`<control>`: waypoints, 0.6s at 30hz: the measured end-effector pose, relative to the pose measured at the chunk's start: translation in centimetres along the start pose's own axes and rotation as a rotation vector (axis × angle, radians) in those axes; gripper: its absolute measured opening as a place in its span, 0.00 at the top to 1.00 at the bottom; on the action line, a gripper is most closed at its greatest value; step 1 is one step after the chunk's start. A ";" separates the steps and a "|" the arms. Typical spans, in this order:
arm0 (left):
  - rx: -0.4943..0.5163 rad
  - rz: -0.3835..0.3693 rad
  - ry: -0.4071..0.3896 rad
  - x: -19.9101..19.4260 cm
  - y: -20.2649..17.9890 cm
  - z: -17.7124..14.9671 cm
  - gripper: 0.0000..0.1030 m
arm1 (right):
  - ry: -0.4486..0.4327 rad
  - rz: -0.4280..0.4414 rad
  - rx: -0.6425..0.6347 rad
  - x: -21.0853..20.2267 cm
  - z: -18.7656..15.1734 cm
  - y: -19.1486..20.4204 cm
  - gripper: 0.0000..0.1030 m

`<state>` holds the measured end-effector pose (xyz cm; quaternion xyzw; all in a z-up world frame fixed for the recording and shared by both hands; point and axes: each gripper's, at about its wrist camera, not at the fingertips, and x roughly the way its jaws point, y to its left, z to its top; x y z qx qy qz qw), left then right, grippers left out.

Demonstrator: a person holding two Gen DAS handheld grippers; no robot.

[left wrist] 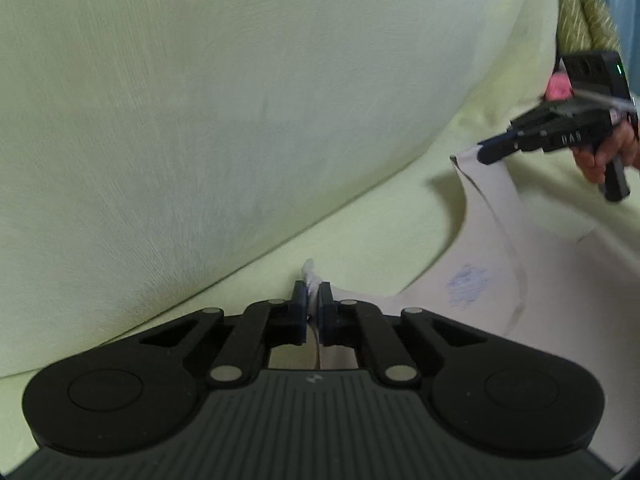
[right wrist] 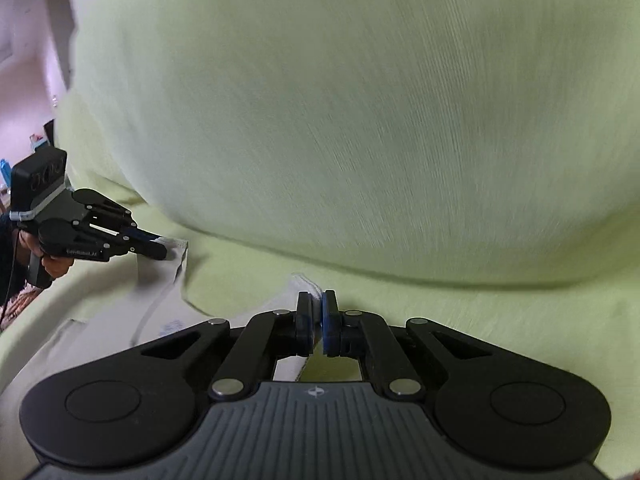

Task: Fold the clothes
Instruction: 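Lift the hem with both grippers and fold it toward the shoulder straps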

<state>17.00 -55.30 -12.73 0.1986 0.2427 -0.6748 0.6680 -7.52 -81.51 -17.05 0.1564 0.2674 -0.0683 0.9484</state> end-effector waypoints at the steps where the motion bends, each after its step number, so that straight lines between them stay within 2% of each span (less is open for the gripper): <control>1: 0.000 -0.002 -0.013 -0.8 -0.6 0.0 0.98 | -0.030 -0.003 -0.025 -1.6 -0.1 1.0 0.96; 4: 0.002 -0.006 -0.053 -3.3 -2.3 0.1 0.97 | -0.096 0.018 -0.105 -6.9 -1.5 5.2 0.96; 9: 0.010 -0.027 -0.043 -9.9 -10.4 -6.2 0.97 | -0.101 0.027 -0.270 -14.7 -6.9 13.6 0.96; 12: 0.015 -0.040 -0.036 -13.9 -15.4 -10.1 0.95 | -0.035 0.011 -0.390 -17.6 -11.2 18.9 0.96; 15: 0.024 -0.027 0.010 -16.5 -20.1 -14.0 0.90 | 0.090 -0.028 -0.494 -18.7 -16.0 23.4 0.96; 16: 0.038 -0.007 0.031 -16.7 -21.6 -15.3 0.89 | 0.135 -0.050 -0.538 -18.9 -17.5 24.9 0.92; 18: 0.095 0.049 0.070 -17.3 -24.3 -16.8 0.83 | 0.211 -0.115 -0.629 -19.0 -20.3 27.3 0.77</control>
